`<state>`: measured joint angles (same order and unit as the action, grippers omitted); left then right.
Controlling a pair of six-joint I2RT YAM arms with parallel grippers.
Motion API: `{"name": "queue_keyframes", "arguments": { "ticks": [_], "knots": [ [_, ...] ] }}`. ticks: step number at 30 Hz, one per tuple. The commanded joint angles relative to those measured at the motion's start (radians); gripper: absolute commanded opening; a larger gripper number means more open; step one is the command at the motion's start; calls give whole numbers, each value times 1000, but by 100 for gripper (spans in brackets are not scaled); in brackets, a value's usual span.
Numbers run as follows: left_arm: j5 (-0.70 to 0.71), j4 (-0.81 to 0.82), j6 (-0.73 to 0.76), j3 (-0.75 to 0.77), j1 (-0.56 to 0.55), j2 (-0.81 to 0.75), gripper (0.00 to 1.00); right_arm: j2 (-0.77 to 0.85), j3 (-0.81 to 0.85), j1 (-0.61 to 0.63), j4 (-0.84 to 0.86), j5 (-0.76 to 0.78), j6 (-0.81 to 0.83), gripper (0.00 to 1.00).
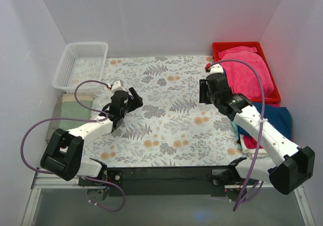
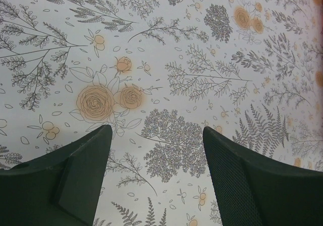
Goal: Fold and stack the t-shirts
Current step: Put the neatly folded tshirt into the corner of the board with the right arm
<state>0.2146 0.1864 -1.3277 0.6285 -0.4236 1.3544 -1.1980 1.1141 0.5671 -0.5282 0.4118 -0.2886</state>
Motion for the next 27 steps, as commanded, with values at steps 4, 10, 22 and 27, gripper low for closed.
{"name": "queue_keyframes", "arguments": {
  "ticks": [4,10,22,27],
  "knots": [
    [126,-21,70,-30,-73,-72,72,87,-180,2,292,-274,92,52],
    [190,-30,79,-62,-119,-123,72,130,-218,4,370,-383,134,52],
    [246,-56,85,-65,-155,-144,72,110,-238,7,412,-450,177,45],
    [267,-56,93,-66,-159,-155,72,109,-244,8,422,-460,210,44]
  ]
}}
